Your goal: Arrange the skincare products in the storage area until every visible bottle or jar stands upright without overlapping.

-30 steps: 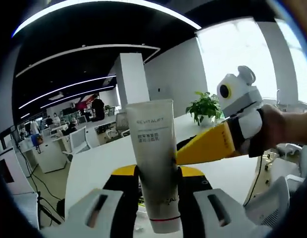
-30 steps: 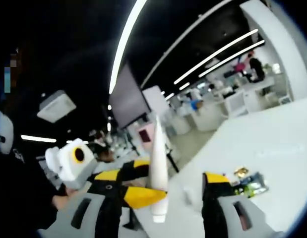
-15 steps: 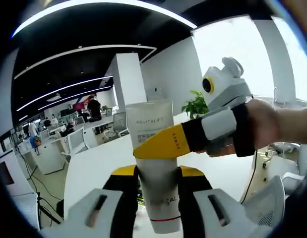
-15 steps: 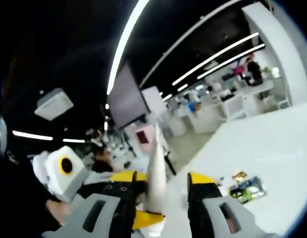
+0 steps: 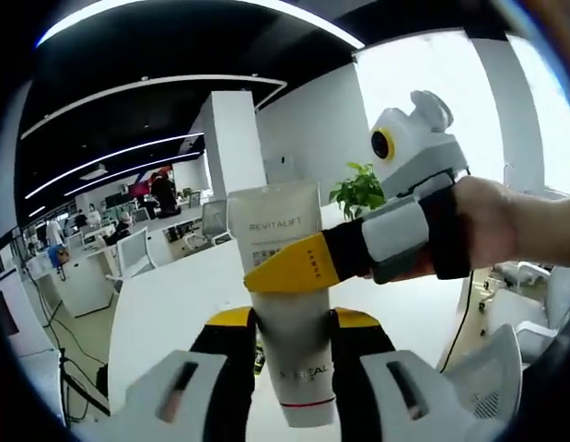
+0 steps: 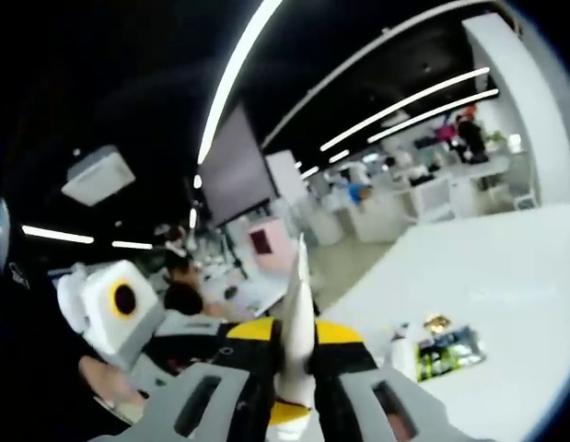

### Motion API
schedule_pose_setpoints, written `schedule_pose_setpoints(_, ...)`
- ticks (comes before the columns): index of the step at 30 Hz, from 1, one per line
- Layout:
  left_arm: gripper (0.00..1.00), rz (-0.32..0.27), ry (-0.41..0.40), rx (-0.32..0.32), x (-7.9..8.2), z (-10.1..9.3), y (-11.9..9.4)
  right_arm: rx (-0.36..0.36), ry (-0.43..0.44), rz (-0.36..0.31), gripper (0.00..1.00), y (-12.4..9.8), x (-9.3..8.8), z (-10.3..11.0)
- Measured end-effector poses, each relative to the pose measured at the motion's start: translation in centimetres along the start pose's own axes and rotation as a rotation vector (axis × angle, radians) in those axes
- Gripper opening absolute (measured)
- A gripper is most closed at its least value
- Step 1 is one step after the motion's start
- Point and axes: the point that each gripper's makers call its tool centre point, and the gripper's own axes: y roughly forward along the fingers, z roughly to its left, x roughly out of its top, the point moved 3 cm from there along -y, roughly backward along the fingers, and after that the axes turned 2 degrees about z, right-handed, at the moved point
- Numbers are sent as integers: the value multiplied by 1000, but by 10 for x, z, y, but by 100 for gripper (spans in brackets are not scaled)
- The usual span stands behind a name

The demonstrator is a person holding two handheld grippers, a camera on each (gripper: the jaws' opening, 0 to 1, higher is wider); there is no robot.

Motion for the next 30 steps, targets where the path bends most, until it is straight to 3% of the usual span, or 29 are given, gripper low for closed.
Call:
schedule_pose_setpoints(5, 36, -33, 75, -19, 5, -4, -1, 7, -36, 2, 5, -5, 3, 4)
schedule_pose_setpoints(10, 36, -62, 20, -85, 9, -9, -6, 26, -141, 51, 4, -12, 0, 9)
schedule_pose_setpoints(12, 36, -62, 39, -117, 9, -13, -7, 49, -148, 71, 4, -15, 0, 11)
schedule_pose_setpoints(18, 47, -69, 36, -213, 7, -19, -11, 115, -213, 77, 4, -26, 8, 18)
schedule_pose_setpoints(20, 45, -86, 23, -273, 11, -23, -13, 142, -246, 86, 4, -29, 9, 21)
schedule_pose_setpoints(23, 45, -115, -75, -374, 17, -23, -14, 218, -280, 97, 4, -36, 13, 29)
schedule_pose_setpoints(25, 48, -115, -50, -410, 19, -23, -15, 258, -300, 103, 4, -40, 17, 33)
schedule_pose_setpoints(27, 51, -105, -26, -488, 21, -30, -18, 293, -326, 106, 4, -43, 19, 36)
schedule_pose_setpoints(30, 51, -92, -62, -664, 22, -46, -25, 346, -370, 105, 4, -47, 23, 42)
